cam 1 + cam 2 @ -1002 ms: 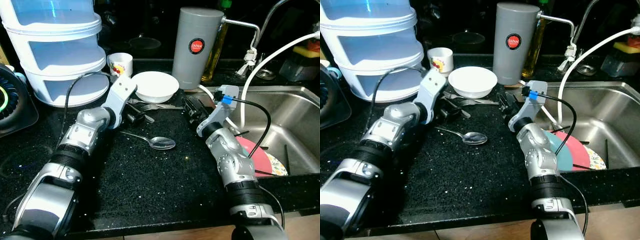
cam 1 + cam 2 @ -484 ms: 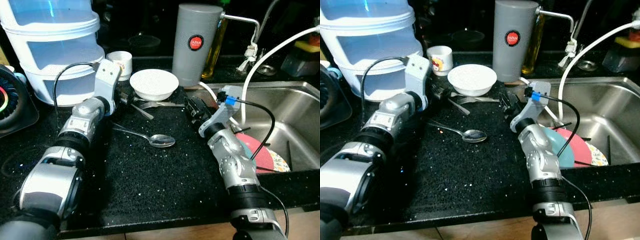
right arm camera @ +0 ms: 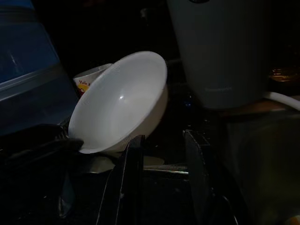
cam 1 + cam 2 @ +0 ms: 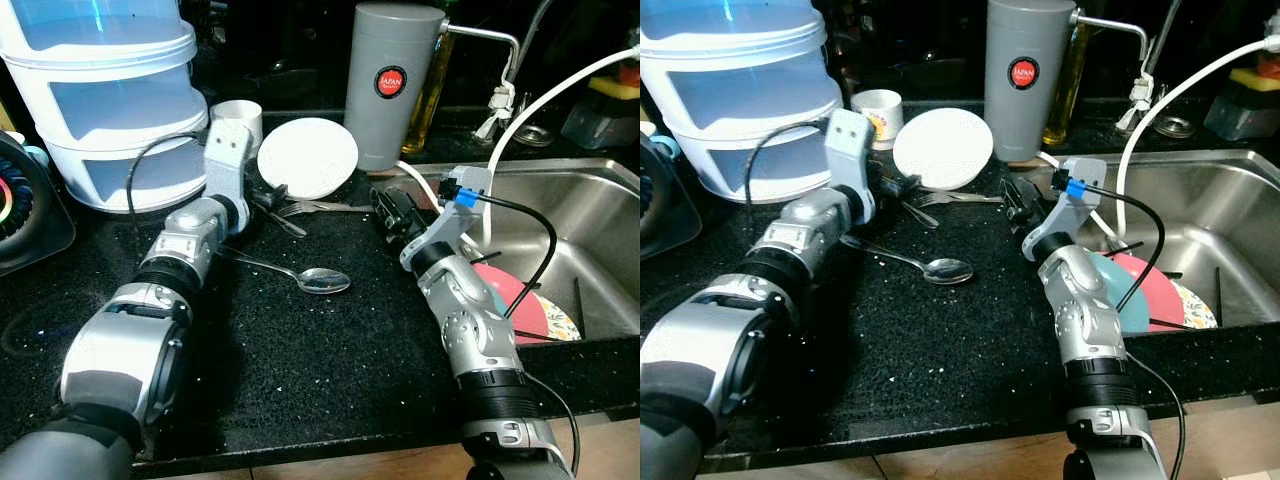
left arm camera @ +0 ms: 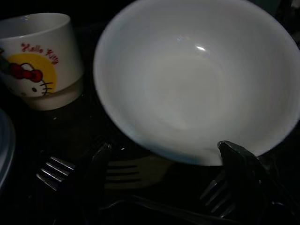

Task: Kitchen organization

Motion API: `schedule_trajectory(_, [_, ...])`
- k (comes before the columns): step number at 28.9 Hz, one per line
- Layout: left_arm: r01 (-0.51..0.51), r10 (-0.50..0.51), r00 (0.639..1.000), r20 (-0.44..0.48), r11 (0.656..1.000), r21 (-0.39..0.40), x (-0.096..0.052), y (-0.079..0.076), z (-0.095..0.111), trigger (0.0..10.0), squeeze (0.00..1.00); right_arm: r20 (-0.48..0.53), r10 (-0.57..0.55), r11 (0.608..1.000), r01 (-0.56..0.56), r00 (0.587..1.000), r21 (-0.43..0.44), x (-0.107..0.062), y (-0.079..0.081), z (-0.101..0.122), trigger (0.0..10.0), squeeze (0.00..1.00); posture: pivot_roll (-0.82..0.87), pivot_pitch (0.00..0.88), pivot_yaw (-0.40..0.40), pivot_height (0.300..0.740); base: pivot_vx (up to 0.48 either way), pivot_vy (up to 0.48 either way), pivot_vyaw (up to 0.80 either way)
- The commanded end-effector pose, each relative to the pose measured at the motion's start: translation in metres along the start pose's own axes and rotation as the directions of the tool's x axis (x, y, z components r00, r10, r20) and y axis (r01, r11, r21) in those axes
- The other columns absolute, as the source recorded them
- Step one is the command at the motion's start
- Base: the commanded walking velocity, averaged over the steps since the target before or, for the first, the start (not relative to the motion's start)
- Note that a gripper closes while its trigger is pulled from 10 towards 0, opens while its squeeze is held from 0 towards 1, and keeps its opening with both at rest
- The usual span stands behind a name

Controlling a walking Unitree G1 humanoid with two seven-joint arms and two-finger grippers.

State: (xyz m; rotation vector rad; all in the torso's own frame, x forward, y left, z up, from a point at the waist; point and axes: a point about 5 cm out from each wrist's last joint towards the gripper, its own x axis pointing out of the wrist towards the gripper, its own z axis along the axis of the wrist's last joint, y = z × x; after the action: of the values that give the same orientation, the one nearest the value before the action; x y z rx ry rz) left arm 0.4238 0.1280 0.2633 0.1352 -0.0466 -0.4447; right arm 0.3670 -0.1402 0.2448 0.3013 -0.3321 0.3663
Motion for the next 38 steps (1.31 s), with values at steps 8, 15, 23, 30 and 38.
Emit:
schedule_trajectory(8, [0.101, -0.087, 0.986, -0.14, 0.99, 0.099, 0.003, -0.016, -0.019, 10.0, 0.0, -0.049, -0.04, 0.999, 0.041, 0.998, 0.021, -0.011, -0.008, -0.012, 10.0, 0.0, 0.03, 0.191, 0.064, 0.74, 0.0, 0.0, 0.0])
schedule_trajectory(15, [0.309, -0.272, 0.935, -0.229, 0.939, 0.148, 0.0, -0.024, -0.022, 10.0, 0.0, -0.044, -0.036, 0.999, 0.037, 0.998, 0.016, -0.009, -0.009, -0.01, 10.0, 0.0, 0.03, 0.177, 0.054, 0.74, 0.0, 0.0, 0.0])
schedule_trajectory(23, [0.58, -0.523, 0.792, -0.315, 0.806, 0.12, -0.012, -0.024, -0.019, 10.0, 0.0, -0.041, -0.029, 0.999, 0.03, 0.999, 0.013, -0.007, -0.009, -0.007, 10.0, 0.0, 0.04, 0.173, 0.046, 0.74, 0.0, 0.0, 0.0])
schedule_trajectory(30, [0.649, -0.562, 0.734, -0.381, 0.746, 0.15, -0.021, -0.012, -0.003, 10.0, 0.0, -0.038, -0.02, 1.0, 0.021, 0.999, 0.012, -0.004, -0.009, -0.006, 10.0, 0.0, 0.05, 0.165, 0.032, 0.74, 0.0, 0.0, 0.0])
schedule_trajectory(38, [0.769, -0.699, 0.625, -0.348, 0.627, 0.121, -0.035, -0.027, 0.017, 10.0, 0.0, -0.032, -0.007, 1.0, 0.008, 0.999, 0.01, 0.001, -0.007, -0.005, 10.0, 0.0, 0.05, 0.152, 0.02, 0.74, 0.0, 0.0, 0.0])
